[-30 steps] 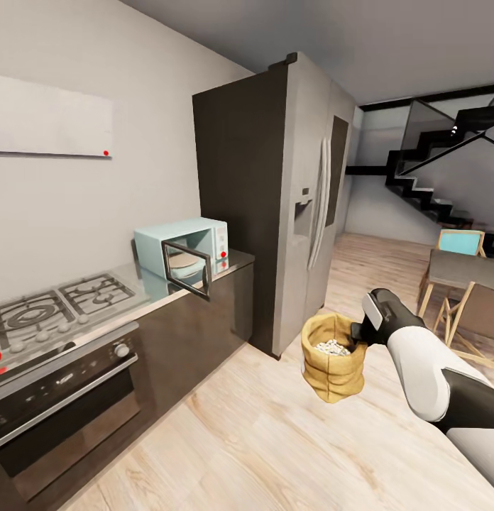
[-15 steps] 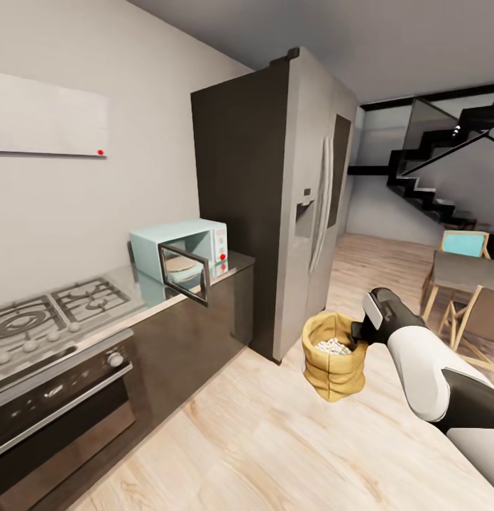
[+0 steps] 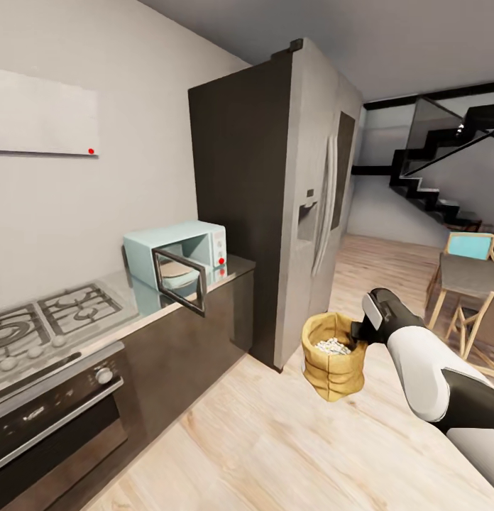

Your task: In the kitchen, take the popcorn bag from the countertop, put it into the microwave, and heat it until the popcorn is cooked so the cooked popcorn ends up inside the bag.

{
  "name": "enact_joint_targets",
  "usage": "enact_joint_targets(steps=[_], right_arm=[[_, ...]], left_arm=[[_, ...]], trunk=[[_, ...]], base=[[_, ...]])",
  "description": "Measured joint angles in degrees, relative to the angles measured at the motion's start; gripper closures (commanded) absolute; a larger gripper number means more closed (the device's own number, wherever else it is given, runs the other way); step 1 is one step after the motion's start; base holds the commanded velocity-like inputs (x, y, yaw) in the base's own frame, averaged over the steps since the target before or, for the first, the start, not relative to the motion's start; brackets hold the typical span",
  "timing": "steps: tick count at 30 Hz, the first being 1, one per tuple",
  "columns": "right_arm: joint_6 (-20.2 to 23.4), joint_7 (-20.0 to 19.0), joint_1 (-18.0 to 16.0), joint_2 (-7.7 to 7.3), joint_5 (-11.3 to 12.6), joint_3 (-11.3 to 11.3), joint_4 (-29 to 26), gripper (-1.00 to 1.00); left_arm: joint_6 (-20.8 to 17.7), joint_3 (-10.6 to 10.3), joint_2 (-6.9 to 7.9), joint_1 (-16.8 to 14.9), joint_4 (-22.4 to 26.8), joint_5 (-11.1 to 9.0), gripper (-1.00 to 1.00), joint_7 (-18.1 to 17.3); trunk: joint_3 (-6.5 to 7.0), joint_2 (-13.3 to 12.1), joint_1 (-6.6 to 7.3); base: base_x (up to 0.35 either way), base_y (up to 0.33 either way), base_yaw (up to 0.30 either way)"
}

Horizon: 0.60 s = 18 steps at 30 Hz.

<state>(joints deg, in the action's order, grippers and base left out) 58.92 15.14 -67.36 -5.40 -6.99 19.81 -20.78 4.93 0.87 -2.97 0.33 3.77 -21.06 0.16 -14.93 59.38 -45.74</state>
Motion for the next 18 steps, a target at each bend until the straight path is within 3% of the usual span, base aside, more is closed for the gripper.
enact_joint_targets(steps=[18], right_arm=[[0.47, 0.03, 0.00, 0.16, 0.22, -0.16, 0.00, 1.00]], left_arm=[[0.00, -0.02, 0.00, 0.00, 0.00, -0.04, -1.00, 0.00]], trunk=[[0.00, 0.00, 0.00]], base=[[0.211, 0.000, 0.000]])
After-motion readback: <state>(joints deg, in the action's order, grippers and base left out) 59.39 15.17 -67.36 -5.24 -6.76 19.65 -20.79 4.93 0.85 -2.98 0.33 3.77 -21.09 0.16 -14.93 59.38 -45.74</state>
